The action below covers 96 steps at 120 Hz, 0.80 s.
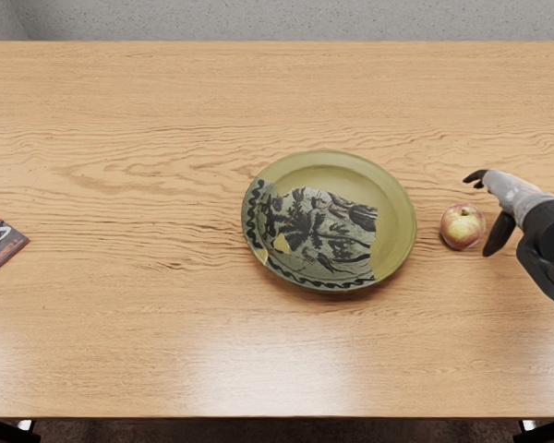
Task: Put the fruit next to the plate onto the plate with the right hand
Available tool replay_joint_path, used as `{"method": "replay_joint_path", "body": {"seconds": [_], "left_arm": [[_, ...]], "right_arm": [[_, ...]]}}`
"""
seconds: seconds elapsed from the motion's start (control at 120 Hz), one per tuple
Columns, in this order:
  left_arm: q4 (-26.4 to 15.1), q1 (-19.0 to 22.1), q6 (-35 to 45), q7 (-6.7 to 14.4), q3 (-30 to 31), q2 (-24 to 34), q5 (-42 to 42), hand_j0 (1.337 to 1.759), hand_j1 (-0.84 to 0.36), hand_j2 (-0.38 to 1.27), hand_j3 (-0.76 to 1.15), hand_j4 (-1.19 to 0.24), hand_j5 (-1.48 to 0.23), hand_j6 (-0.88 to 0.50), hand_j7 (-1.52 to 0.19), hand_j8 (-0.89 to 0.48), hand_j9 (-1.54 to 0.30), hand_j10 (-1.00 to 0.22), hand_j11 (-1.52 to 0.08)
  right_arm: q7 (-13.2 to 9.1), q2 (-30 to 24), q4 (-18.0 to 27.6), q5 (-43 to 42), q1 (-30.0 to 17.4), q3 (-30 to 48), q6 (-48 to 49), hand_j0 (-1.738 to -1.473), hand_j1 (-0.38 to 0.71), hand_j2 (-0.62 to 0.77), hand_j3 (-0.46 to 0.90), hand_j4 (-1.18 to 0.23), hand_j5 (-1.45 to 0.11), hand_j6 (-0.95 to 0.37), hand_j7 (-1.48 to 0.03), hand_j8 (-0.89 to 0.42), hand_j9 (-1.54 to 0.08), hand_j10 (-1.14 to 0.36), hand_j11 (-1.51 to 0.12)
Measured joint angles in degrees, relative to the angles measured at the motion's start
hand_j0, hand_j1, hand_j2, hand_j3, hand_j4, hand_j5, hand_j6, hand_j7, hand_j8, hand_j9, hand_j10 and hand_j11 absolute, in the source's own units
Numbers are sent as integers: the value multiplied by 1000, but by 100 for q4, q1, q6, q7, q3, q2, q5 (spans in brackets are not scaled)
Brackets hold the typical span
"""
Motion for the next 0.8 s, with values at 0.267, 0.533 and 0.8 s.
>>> {"method": "replay_joint_path", "body": {"seconds": [0.267, 0.533, 0.8], "left_arm": [[-1, 58, 0, 0, -13, 0, -1, 1658, 349, 0, 0, 0, 0, 0, 0, 0, 0, 0, 0], [-7, 86, 0, 0, -2, 0, -1, 1658, 349, 0, 0, 0, 0, 0, 0, 0, 0, 0, 0], [-9, 60, 0, 0, 11, 0, -1, 1658, 349, 0, 0, 0, 0, 0, 0, 0, 0, 0, 0]], "right_arm": [[0, 243, -4, -37, -49, -3, -70, -1658, -61, -45, 0, -246, -315, -248, -315, -246, -315, -245, -315], [0, 335, -101, -77, -149, -5, -123, -1658, -42, -48, 0, -261, -336, -263, -335, -262, -335, -261, -335], [0, 376, -282, -189, -266, -4, -129, -1658, -6, -54, 0, -291, -375, -292, -374, -291, -374, -290, -374]]}}
